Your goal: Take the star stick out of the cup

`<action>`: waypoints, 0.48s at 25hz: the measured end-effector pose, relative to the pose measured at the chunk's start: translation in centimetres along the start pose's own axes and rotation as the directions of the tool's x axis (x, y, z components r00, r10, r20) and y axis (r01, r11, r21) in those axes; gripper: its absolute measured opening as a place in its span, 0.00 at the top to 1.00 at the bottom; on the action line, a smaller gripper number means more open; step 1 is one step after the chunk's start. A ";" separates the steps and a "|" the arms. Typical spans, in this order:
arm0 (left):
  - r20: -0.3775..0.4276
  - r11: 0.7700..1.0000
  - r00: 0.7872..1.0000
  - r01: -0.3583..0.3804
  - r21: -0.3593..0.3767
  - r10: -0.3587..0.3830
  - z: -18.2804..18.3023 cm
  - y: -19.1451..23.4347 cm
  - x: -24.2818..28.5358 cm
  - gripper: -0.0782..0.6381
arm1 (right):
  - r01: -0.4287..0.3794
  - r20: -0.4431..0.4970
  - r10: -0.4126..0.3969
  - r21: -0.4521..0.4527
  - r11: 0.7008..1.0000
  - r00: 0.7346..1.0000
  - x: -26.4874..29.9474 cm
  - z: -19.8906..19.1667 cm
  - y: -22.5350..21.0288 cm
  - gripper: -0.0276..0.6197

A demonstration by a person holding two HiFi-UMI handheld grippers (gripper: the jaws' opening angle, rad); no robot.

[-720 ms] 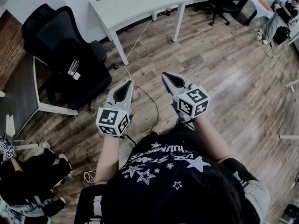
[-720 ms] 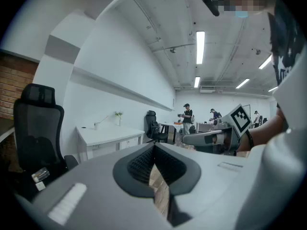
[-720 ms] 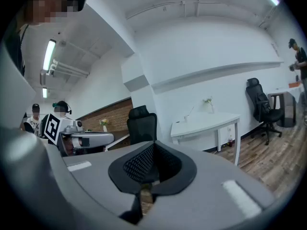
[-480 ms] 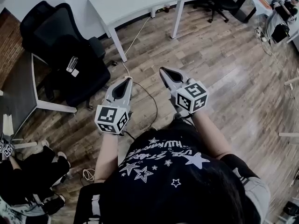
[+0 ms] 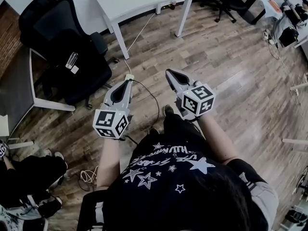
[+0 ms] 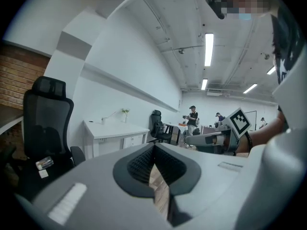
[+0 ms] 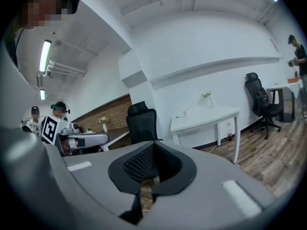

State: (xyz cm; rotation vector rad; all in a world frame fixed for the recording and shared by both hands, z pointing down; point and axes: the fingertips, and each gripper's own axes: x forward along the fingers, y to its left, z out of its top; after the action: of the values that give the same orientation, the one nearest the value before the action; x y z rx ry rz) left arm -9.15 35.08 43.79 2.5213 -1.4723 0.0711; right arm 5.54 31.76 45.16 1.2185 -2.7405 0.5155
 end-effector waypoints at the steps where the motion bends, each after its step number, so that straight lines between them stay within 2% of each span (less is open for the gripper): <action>1: 0.001 1.000 1.000 -0.008 -0.002 0.008 0.0 0.3 0.0 0.89 | 0.002 -0.001 -0.002 0.002 1.000 1.000 0.0 0.0 -0.3 0.93; 7: -0.022 1.000 1.000 -0.017 0.012 0.018 -0.5 1.0 1.1 0.89 | 0.016 0.008 -0.016 0.037 0.999 1.000 1.1 0.1 -3.8 0.93; 12: -0.051 0.999 0.998 -0.035 -0.005 0.035 -0.8 3.7 4.8 0.89 | 0.001 -0.005 0.000 0.043 0.999 1.000 5.5 0.5 -7.5 0.93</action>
State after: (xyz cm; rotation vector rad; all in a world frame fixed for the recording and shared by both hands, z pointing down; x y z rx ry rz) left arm -9.91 29.40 45.86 2.4710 -1.4946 0.1356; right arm 7.34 23.03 47.88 1.2256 -2.7386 0.5796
